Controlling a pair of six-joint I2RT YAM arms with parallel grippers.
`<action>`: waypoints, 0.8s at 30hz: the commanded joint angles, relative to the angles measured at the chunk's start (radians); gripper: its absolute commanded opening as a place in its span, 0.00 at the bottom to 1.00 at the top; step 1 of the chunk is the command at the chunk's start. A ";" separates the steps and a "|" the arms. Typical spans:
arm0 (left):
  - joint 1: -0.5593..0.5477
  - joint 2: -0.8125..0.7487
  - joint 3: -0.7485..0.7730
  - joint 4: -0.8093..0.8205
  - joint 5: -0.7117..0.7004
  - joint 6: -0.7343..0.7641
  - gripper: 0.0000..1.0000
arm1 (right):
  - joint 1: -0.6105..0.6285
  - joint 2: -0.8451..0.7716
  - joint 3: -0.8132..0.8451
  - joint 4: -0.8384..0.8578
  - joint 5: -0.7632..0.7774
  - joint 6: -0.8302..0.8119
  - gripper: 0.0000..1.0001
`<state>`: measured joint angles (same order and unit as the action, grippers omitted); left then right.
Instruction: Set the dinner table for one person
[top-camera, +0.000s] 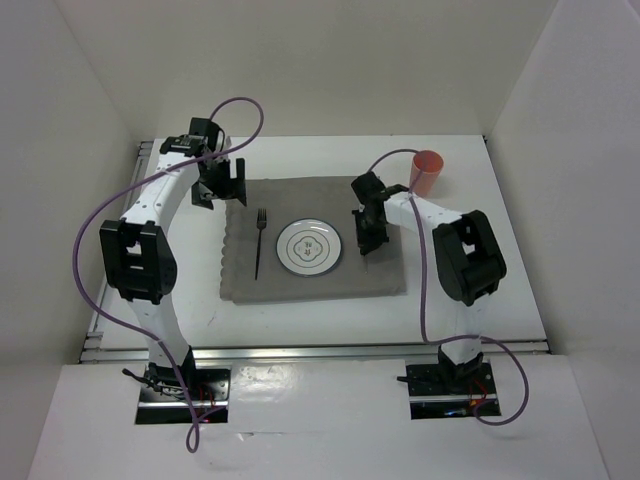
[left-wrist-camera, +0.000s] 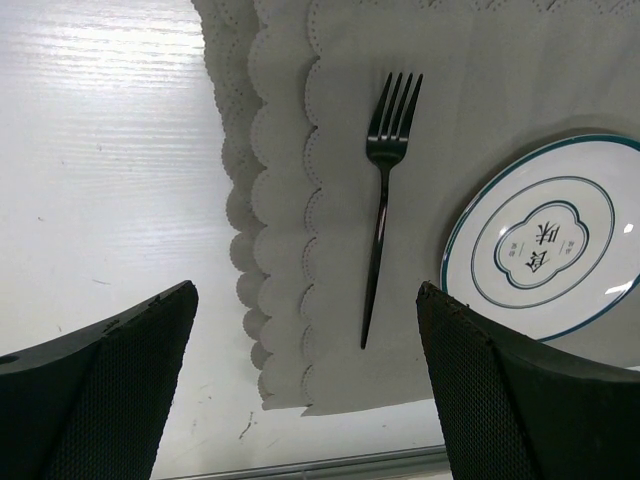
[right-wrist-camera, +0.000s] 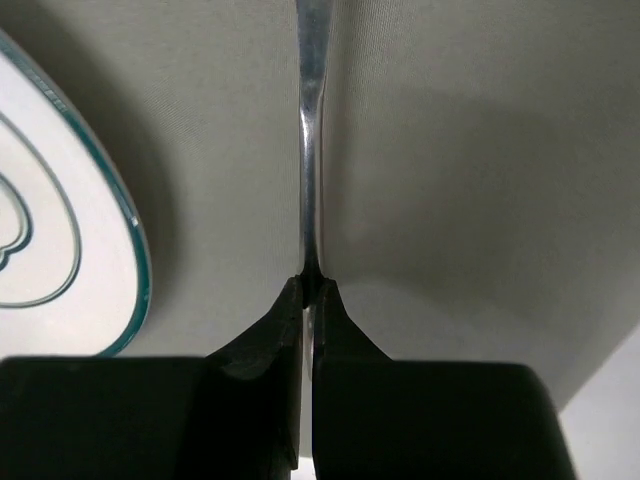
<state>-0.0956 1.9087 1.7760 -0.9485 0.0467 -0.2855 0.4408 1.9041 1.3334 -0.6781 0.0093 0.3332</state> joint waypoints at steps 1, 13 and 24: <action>0.002 -0.042 -0.004 0.014 0.002 0.025 0.96 | 0.007 0.033 0.038 0.026 -0.021 0.015 0.00; 0.002 -0.042 -0.004 0.014 0.002 0.025 0.96 | 0.007 0.107 0.058 -0.011 -0.034 0.063 0.09; 0.002 -0.042 -0.013 0.014 0.021 0.034 0.96 | -0.020 -0.042 0.301 -0.194 0.119 0.061 0.63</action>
<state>-0.0956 1.9079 1.7729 -0.9417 0.0509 -0.2657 0.4423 1.9713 1.4914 -0.8013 0.0502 0.4026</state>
